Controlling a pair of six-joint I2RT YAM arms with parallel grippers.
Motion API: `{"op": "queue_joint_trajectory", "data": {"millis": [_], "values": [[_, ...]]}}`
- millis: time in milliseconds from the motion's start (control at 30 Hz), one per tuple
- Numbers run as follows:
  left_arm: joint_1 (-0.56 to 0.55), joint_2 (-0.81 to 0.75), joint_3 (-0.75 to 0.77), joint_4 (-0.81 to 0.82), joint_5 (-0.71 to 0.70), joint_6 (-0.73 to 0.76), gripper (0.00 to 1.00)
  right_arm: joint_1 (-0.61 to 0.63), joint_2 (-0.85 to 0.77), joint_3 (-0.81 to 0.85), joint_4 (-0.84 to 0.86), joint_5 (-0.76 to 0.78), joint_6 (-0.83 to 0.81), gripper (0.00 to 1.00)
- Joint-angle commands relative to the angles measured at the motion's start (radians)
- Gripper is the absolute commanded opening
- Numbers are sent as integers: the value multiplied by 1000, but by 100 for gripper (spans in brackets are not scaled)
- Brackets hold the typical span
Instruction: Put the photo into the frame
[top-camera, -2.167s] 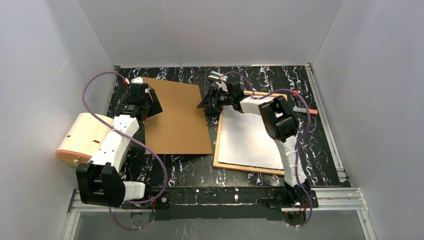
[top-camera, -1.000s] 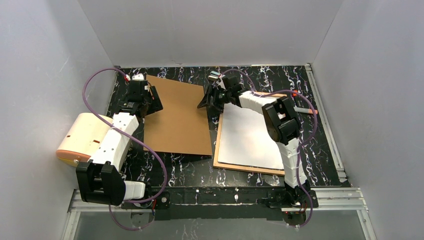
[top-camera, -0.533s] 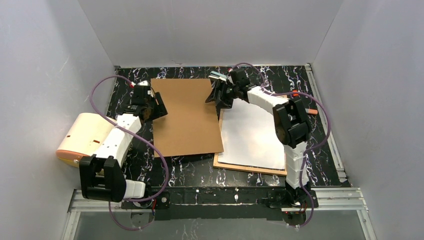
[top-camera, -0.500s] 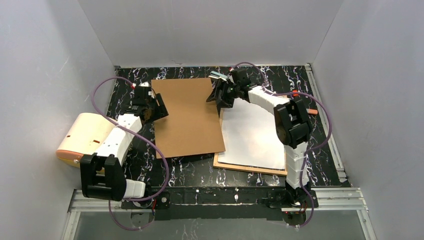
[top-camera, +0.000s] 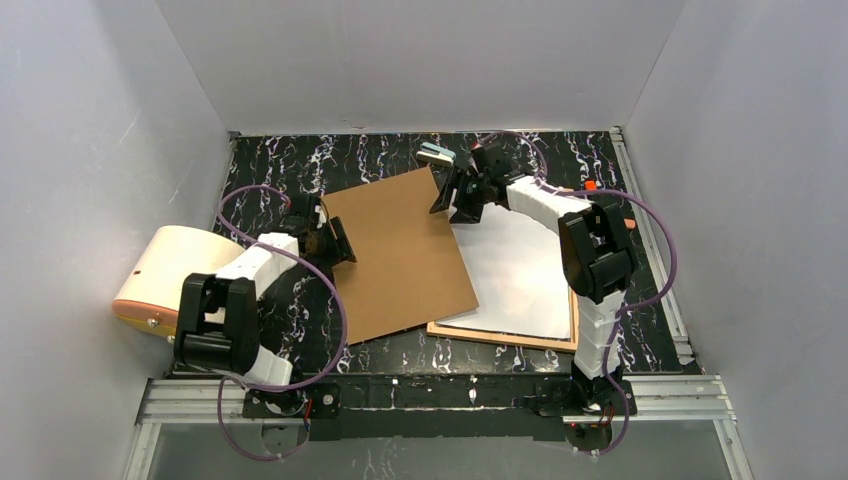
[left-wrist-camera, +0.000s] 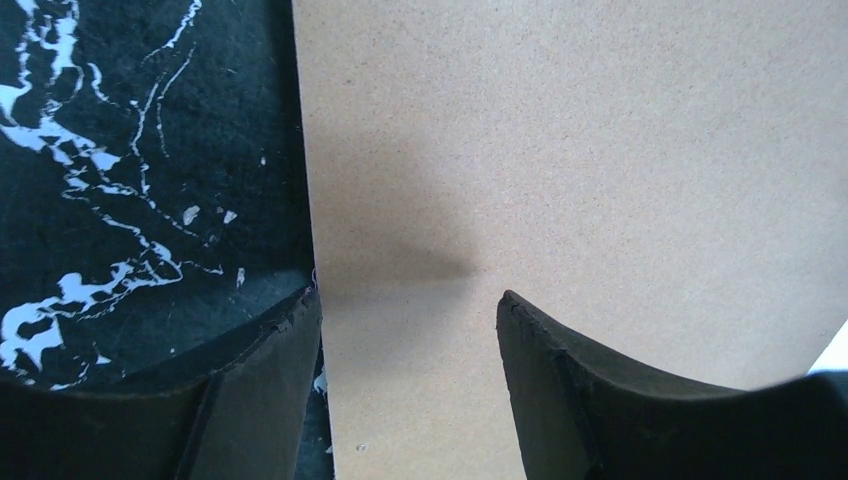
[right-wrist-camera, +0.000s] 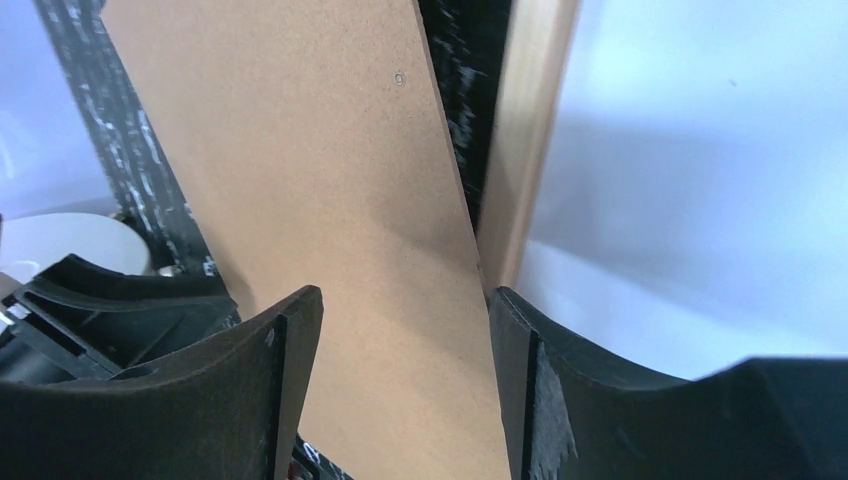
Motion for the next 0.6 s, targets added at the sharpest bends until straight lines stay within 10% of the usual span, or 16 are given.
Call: {"op": "queue_joint_trajectory", "data": {"millis": [0,333,567], "values": [[-36,12,0,138,148,-37,60,25,-51,-21,-35,-89,12,62],[-36,37,-39,110,79,-19,56,-11,-61,-64,-95,-9,-59,57],[-36,50,-36,62,17,-9,53,-36,-124,-148,-104,9,-147,71]]}}
